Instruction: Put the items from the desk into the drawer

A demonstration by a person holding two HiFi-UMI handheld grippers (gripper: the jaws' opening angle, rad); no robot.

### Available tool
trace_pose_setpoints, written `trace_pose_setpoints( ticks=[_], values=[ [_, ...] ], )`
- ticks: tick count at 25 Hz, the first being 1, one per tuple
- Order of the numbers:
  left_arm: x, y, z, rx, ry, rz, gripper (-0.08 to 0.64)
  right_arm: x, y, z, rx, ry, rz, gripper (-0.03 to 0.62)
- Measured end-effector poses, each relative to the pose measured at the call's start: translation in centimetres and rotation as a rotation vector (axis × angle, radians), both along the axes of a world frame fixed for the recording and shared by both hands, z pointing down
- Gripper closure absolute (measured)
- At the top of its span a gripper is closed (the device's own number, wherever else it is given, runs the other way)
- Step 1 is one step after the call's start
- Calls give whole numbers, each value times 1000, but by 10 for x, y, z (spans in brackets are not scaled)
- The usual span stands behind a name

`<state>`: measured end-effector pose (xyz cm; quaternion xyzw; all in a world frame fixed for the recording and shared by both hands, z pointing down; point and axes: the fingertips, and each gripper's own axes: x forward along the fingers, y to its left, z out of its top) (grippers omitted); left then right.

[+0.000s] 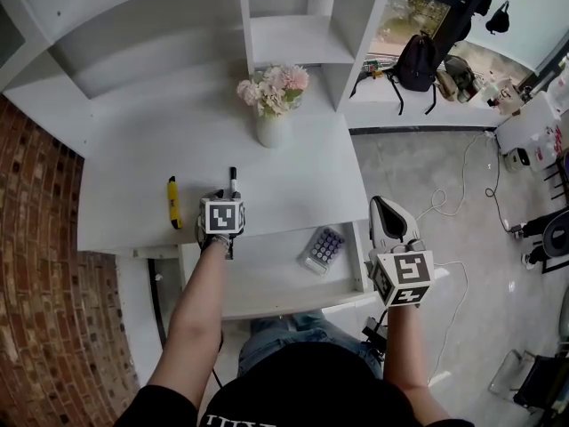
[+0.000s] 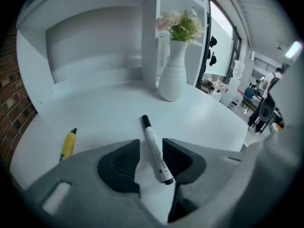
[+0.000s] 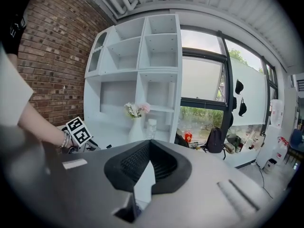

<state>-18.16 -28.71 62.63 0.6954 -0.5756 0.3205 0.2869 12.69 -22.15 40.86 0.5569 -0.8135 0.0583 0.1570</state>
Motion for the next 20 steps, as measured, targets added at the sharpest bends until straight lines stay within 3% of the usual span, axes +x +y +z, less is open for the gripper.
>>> trace_pose_setpoints(
  ticks=[6, 9, 14, 17, 20],
  values=[
    [8, -9, 23, -111, 41, -35, 436, 7, 3, 10, -32, 13, 21, 583],
    [9, -11, 27, -128, 38, -56, 446, 8, 4, 10, -33, 18, 21, 583],
    [-7, -12, 21, -125, -53, -58, 496, 3, 7, 13, -39, 16, 14, 583],
    [6, -8, 23, -142, 71, -63, 497, -2, 10, 13, -37, 17, -1, 583],
    [7, -2, 13, -105, 126, -77, 497, -5, 12, 10, -29, 11, -3, 583]
  ],
)
